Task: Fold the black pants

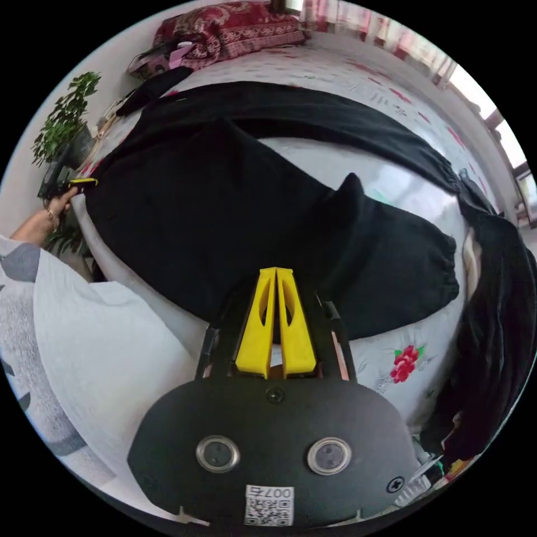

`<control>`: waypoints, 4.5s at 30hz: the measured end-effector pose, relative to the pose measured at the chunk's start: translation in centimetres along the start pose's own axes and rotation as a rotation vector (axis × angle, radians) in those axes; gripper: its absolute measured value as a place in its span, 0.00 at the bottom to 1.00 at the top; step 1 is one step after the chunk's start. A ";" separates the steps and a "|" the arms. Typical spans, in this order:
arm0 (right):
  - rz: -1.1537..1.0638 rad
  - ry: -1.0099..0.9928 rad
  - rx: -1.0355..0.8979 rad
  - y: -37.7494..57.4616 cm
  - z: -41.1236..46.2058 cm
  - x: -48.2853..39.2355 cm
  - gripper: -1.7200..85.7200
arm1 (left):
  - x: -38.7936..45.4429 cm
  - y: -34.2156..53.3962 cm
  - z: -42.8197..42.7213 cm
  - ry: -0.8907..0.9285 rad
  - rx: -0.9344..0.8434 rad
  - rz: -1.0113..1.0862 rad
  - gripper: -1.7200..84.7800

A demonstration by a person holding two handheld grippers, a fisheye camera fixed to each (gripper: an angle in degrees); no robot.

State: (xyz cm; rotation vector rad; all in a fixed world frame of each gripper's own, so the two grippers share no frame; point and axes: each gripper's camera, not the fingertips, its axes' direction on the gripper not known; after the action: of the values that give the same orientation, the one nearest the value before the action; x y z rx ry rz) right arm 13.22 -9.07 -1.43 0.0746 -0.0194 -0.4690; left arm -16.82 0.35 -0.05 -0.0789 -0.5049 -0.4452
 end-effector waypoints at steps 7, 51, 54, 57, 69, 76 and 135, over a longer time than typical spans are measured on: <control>0.344 0.240 -0.091 1.0 2.7 13.1 0.02 | 0.0 1.7 -0.4 0.028 0.002 -0.041 0.01; 0.252 -0.050 0.147 -2.3 -0.2 15.1 0.02 | -1.4 -0.5 -5.9 0.206 0.101 0.033 0.01; 0.257 -0.056 0.118 -7.2 1.7 15.3 0.02 | -0.6 -4.7 -4.5 0.226 0.089 0.056 0.01; 0.235 -0.005 0.078 -11.9 4.2 15.1 0.02 | -0.1 -7.3 -2.4 0.240 0.077 0.081 0.01; 0.098 0.192 -0.052 -12.2 9.9 11.6 0.02 | -4.0 -8.5 1.3 0.368 0.093 -0.120 0.01; 0.146 0.014 0.206 -18.8 2.7 17.7 0.06 | -5.1 -6.0 -5.9 0.277 0.401 0.037 0.04; 0.391 -0.008 0.108 16.4 -1.6 12.2 0.10 | -4.0 9.3 -0.7 0.375 -0.048 0.265 0.01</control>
State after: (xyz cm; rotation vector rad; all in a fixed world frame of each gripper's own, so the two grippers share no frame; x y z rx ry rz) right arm 31.60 0.08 -1.74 0.1717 -0.0663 -0.0769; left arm -15.60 10.22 -2.23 -0.1040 -0.1110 -0.2037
